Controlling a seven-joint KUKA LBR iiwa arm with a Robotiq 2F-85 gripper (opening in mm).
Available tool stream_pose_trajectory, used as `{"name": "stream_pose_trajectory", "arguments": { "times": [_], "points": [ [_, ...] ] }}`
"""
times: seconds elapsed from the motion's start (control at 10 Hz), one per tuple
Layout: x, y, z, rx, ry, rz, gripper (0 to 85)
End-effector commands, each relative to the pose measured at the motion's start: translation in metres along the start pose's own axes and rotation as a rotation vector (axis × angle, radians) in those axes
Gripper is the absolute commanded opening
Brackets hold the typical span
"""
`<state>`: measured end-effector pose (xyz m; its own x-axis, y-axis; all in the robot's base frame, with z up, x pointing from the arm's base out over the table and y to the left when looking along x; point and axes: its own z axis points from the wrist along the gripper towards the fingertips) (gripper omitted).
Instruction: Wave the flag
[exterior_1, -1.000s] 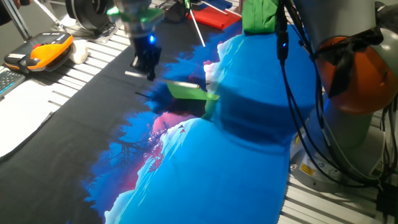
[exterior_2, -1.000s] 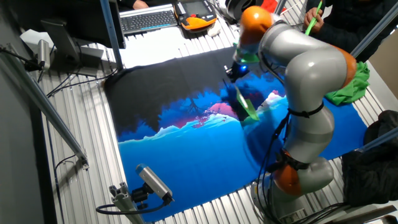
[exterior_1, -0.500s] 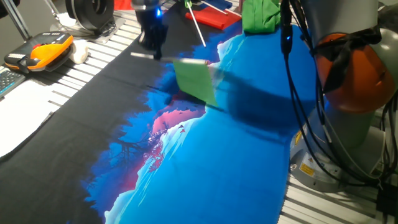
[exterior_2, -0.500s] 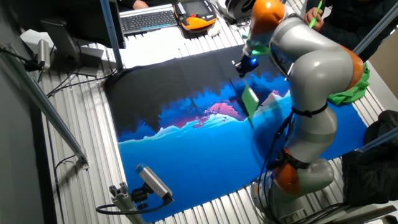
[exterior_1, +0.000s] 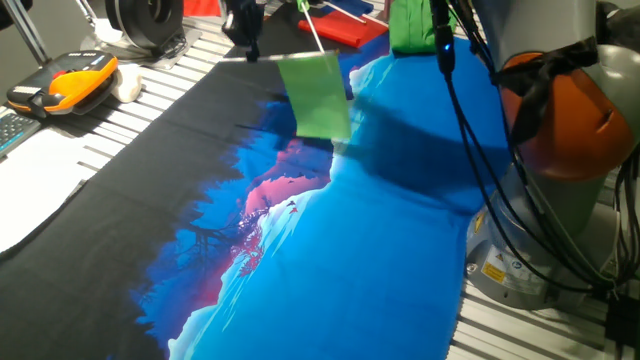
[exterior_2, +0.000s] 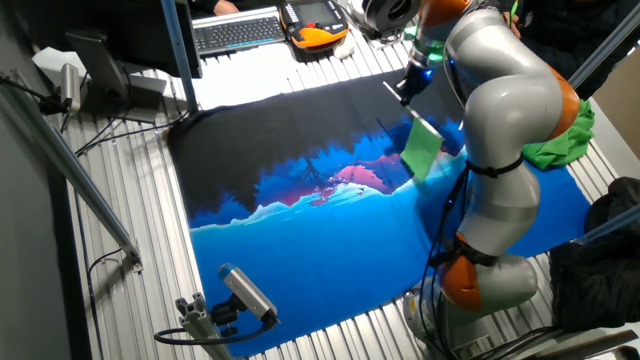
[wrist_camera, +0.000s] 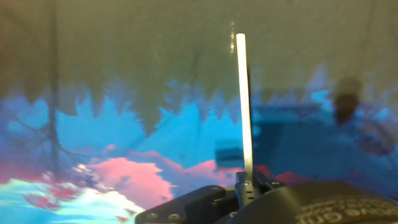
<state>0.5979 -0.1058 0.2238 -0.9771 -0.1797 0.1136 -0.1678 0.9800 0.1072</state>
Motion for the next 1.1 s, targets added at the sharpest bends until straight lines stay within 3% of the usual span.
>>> {"name": "stream_pose_trajectory", "arguments": {
  "times": [0.0,0.1,0.2,0.3,0.5,0.8,1.0],
  "points": [
    [-0.002,0.000,0.001,0.015,0.002,-0.110,0.0],
    [-0.003,0.004,0.002,0.004,-0.007,-0.096,0.0],
    [-0.001,0.011,0.002,-0.027,-0.012,-0.026,0.0],
    [0.002,0.019,0.001,-0.034,0.003,0.073,0.0],
    [0.010,0.037,0.000,-0.103,0.017,0.320,0.0],
    [0.023,0.059,0.002,-0.127,-0.029,0.562,0.0],
    [0.030,0.073,0.007,-0.183,-0.039,0.837,0.0]
  ]
}}
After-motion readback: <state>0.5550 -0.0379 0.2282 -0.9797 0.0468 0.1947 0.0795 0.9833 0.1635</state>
